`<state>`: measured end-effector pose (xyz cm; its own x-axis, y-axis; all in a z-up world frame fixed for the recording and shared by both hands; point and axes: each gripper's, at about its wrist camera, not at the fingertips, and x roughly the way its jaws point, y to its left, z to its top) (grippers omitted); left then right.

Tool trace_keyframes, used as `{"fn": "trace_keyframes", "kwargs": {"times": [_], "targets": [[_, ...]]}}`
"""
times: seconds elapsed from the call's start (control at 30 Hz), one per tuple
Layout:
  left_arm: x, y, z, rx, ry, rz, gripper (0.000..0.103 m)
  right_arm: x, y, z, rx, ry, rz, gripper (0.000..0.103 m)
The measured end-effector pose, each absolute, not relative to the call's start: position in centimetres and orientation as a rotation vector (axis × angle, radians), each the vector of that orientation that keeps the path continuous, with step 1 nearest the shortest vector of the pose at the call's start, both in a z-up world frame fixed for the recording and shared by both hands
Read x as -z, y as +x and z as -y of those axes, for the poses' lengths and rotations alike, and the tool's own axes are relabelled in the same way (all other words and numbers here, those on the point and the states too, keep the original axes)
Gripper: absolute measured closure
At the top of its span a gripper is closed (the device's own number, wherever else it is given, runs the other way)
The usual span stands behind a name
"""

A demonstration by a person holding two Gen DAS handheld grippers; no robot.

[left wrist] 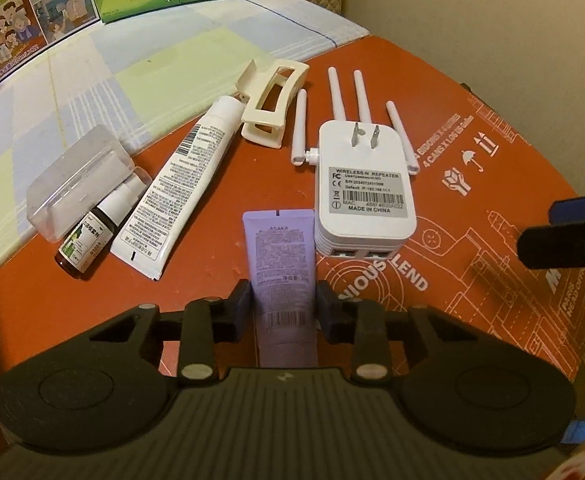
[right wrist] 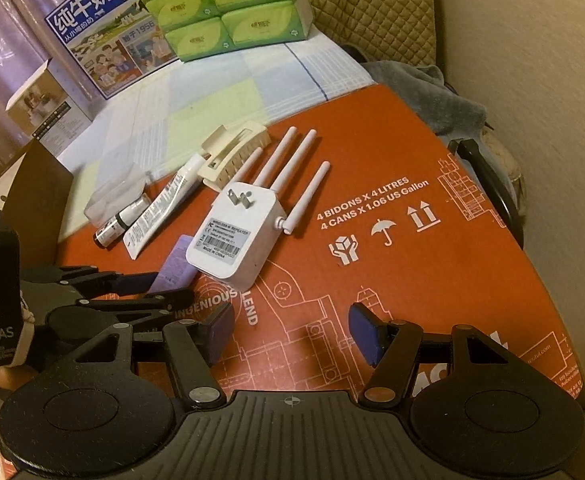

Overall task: Organize rigid objects
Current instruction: 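Grasp the lavender tube with the left tool while the right tool grasps the white repeater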

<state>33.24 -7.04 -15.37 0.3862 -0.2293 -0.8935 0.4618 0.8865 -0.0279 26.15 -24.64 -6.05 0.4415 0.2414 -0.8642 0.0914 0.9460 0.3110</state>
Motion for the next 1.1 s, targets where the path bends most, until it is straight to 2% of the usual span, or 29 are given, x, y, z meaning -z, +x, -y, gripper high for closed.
{"fn": "trace_keyframes", "kwargs": {"times": [0.57,1.1], "targets": [[11.4,31.3,0.4,0.289,0.092,-1.000,0.074,7.0,30.3,21.2,-0.163,0.301,-1.076,0.043],[11.1,32.1,-3.9,0.175,0.033,-1.004,0.074,10.7,35.5,17.7,-0.038,0.307,-1.153,0.041]]}}
